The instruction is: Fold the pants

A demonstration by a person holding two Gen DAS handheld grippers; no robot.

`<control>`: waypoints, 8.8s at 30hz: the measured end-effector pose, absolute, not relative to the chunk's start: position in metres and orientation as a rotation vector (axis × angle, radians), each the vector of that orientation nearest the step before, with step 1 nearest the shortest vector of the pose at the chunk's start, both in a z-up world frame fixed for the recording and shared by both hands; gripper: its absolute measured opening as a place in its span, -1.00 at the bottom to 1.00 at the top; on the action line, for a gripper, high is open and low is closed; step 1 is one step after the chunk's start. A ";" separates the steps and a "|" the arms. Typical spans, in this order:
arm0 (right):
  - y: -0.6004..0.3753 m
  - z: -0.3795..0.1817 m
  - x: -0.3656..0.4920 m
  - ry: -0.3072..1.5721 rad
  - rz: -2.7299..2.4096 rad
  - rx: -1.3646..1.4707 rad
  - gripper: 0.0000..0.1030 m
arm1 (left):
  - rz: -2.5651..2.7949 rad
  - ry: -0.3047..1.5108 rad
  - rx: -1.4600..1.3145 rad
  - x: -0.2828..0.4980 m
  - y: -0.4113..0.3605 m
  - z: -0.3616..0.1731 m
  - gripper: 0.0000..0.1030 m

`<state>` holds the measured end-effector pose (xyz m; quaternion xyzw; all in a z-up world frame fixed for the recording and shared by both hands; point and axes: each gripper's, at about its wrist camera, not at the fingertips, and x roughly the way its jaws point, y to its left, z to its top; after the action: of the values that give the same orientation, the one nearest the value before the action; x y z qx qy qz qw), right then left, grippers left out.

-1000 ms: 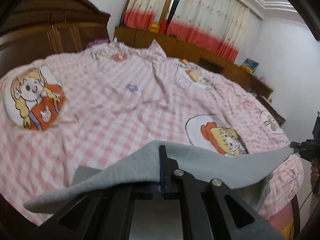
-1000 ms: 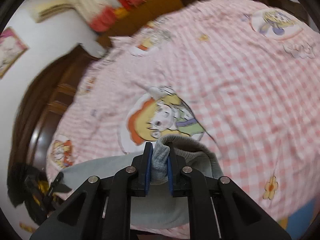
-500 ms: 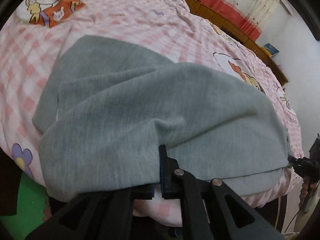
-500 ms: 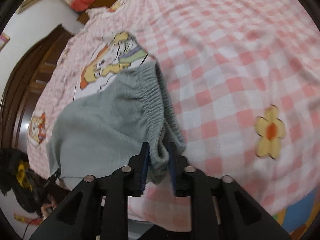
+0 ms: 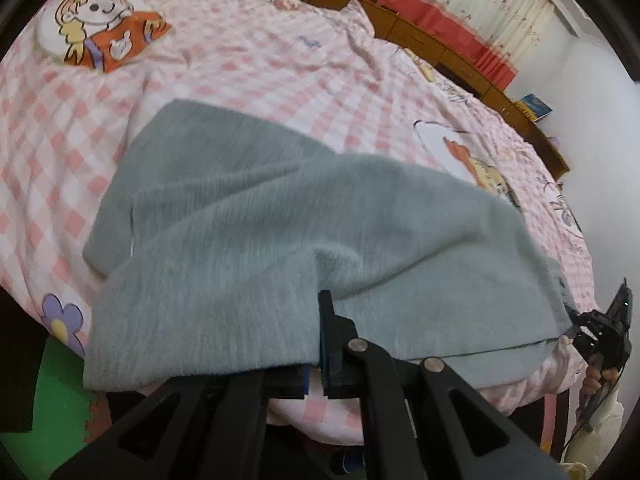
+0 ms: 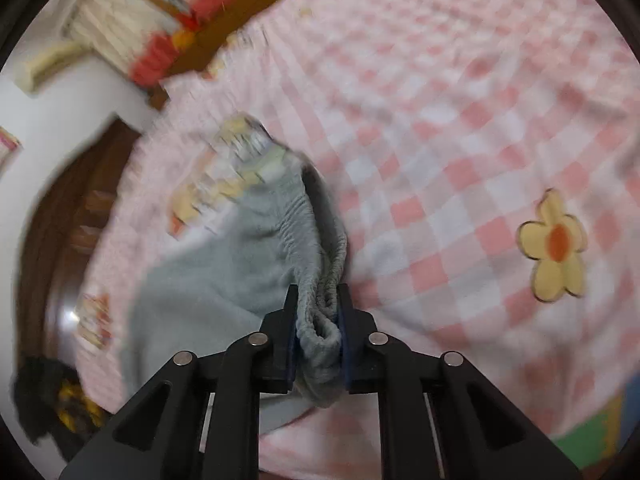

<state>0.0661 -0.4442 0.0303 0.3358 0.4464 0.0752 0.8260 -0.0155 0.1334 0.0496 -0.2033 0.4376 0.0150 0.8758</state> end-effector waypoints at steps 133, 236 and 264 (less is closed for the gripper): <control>-0.225 0.056 0.033 0.946 0.512 0.015 -0.42 | 0.073 0.845 -0.258 0.004 0.123 0.066 0.10; -0.449 -0.008 -0.010 0.852 0.017 0.652 -0.57 | -0.245 0.938 0.057 0.023 -0.067 0.024 0.08; -0.392 -0.006 0.096 0.896 0.010 0.246 -1.00 | -0.146 0.875 0.053 0.142 -0.079 0.031 0.60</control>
<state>0.0962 -0.3920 -0.0058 0.1186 0.4321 0.0047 0.8940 0.1416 -0.0790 0.0307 0.0255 0.4234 -0.0708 0.9028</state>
